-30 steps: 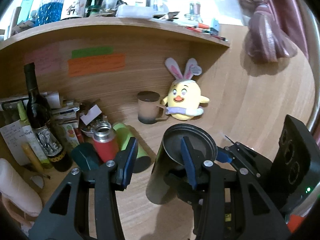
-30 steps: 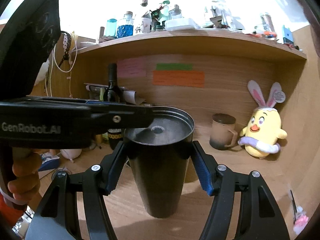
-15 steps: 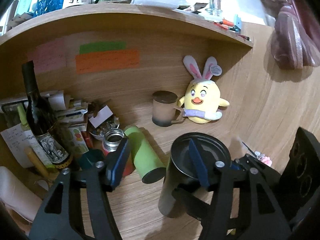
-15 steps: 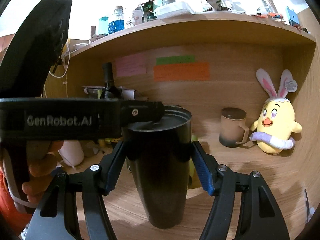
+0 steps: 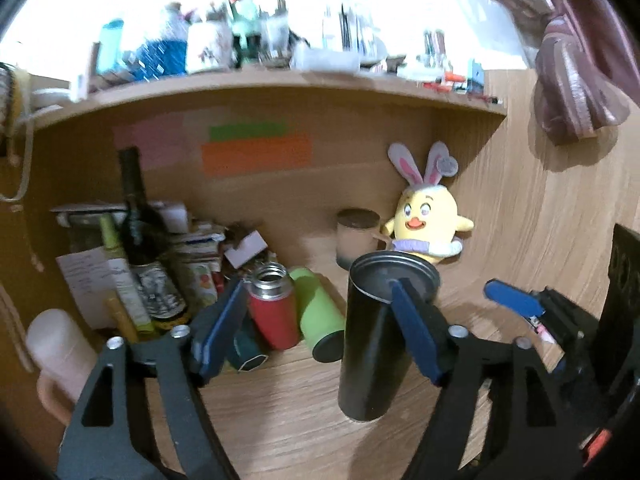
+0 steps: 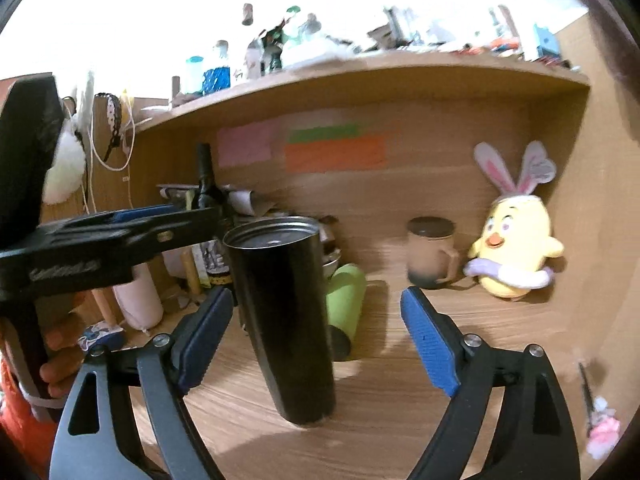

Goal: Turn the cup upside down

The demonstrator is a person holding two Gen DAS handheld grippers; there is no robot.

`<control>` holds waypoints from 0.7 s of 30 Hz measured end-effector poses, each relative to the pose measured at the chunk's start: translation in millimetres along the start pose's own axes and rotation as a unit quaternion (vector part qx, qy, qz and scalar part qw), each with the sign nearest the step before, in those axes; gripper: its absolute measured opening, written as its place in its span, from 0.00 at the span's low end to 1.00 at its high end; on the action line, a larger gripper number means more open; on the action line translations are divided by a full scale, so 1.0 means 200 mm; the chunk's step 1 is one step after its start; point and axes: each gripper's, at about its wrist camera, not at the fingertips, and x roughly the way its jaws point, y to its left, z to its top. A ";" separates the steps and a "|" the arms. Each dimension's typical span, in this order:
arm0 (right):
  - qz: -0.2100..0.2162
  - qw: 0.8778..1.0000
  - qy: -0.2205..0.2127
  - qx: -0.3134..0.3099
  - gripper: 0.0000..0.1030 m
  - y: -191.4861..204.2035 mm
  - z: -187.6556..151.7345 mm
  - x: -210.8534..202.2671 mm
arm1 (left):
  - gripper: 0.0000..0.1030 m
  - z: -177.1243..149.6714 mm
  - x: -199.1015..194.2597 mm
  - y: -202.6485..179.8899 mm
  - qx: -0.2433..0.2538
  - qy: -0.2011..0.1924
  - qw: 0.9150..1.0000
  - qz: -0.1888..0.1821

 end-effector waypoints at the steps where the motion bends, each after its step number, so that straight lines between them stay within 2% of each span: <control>1: -0.006 1.000 -0.004 0.000 0.88 0.00 0.00 -0.03 | 0.83 -0.01 -0.04 -0.01 0.002 -0.010 1.000 0.007; 3: -0.016 1.000 -0.014 -0.002 0.93 0.01 -0.01 -0.10 | 0.88 -0.04 -0.12 -0.03 0.004 -0.029 0.999 0.023; 6: -0.031 0.999 -0.029 -0.011 0.94 0.03 -0.01 -0.20 | 0.92 -0.10 -0.23 -0.08 0.008 -0.051 0.998 0.047; 7: -0.034 0.999 -0.034 -0.012 0.99 0.04 -0.01 -0.24 | 0.95 -0.11 -0.26 -0.10 0.008 -0.057 0.997 0.054; 9: -0.040 0.998 -0.045 -0.006 1.00 0.05 -0.02 -0.31 | 0.98 -0.16 -0.34 -0.13 0.006 -0.071 0.995 0.066; 21: -0.073 0.995 -0.070 -0.001 1.00 0.10 -0.08 -0.62 | 1.00 -0.36 -0.57 -0.24 -0.002 -0.082 0.994 0.071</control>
